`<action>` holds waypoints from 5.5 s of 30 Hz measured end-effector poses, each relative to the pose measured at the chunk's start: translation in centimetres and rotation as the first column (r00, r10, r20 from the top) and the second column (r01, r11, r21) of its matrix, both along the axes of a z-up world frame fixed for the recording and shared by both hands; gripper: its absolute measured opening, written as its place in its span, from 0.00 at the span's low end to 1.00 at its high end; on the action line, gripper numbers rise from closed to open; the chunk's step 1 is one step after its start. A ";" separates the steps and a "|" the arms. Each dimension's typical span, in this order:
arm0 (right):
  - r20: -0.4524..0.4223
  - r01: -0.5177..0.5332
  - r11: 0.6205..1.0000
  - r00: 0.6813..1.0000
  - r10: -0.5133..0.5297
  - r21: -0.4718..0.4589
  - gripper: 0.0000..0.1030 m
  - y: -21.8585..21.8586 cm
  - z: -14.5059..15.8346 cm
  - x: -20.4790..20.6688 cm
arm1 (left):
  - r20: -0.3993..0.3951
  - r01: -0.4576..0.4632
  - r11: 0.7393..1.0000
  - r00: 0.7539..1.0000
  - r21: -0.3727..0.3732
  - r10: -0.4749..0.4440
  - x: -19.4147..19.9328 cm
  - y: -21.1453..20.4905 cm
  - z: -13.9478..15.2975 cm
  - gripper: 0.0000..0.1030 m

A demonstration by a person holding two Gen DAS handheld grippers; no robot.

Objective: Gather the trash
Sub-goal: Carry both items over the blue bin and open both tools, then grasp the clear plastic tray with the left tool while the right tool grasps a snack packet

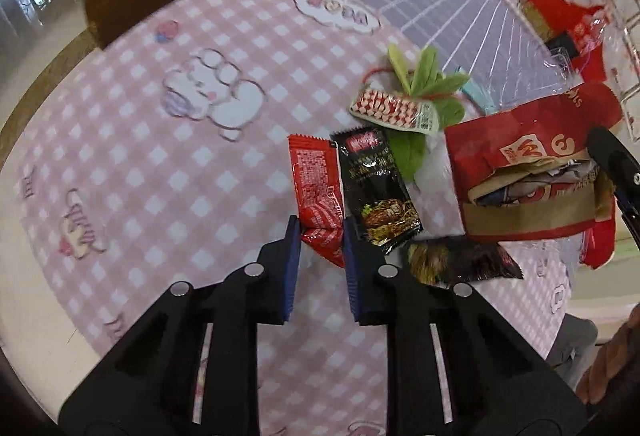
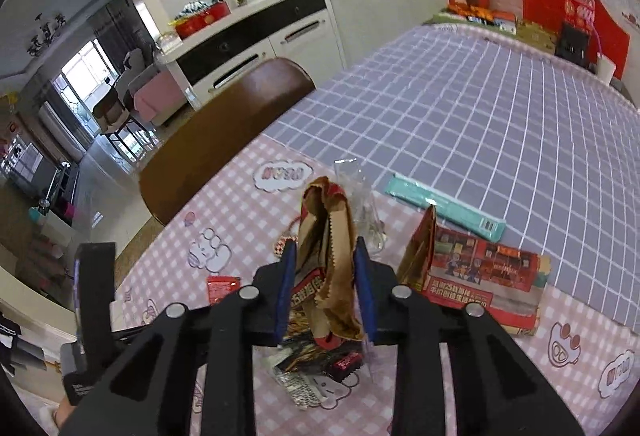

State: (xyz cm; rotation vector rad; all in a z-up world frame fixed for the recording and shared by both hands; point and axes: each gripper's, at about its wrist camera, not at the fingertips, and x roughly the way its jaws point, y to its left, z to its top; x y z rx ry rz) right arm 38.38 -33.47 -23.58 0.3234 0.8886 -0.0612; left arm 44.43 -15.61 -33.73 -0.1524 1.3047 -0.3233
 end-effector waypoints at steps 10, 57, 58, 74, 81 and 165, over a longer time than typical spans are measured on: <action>0.087 -0.048 0.997 0.995 0.053 -0.056 0.26 5.8 4.6 -1.4 | 0.058 -0.104 0.992 0.992 -0.064 0.108 -3.4 9.0 3.6 0.20; -0.160 -0.522 0.850 0.835 0.526 0.071 0.26 42.7 -4.4 -6.4 | -0.169 -0.455 0.890 0.875 0.036 0.455 -16.0 42.1 -1.2 0.66; -0.161 -0.523 0.850 0.835 0.527 0.071 0.26 43.0 -4.3 -6.5 | -0.168 -0.460 0.887 0.872 0.033 0.459 -16.0 42.4 -1.2 0.66; -0.173 -0.565 0.822 0.805 0.568 0.074 0.26 46.4 -4.8 -7.5 | -0.093 -0.462 0.884 0.879 0.073 0.467 -17.4 44.2 1.8 0.66; -0.180 -0.590 0.804 0.785 0.592 0.073 0.26 48.1 -5.3 -7.7 | -0.077 -0.482 0.871 0.869 0.095 0.490 -18.4 45.5 2.4 0.66; -0.253 0.063 0.991 0.967 -0.031 0.119 0.53 -1.6 -10.5 -3.0 | 0.023 -0.001 0.954 1.000 -0.299 0.008 -0.9 -0.6 4.5 0.22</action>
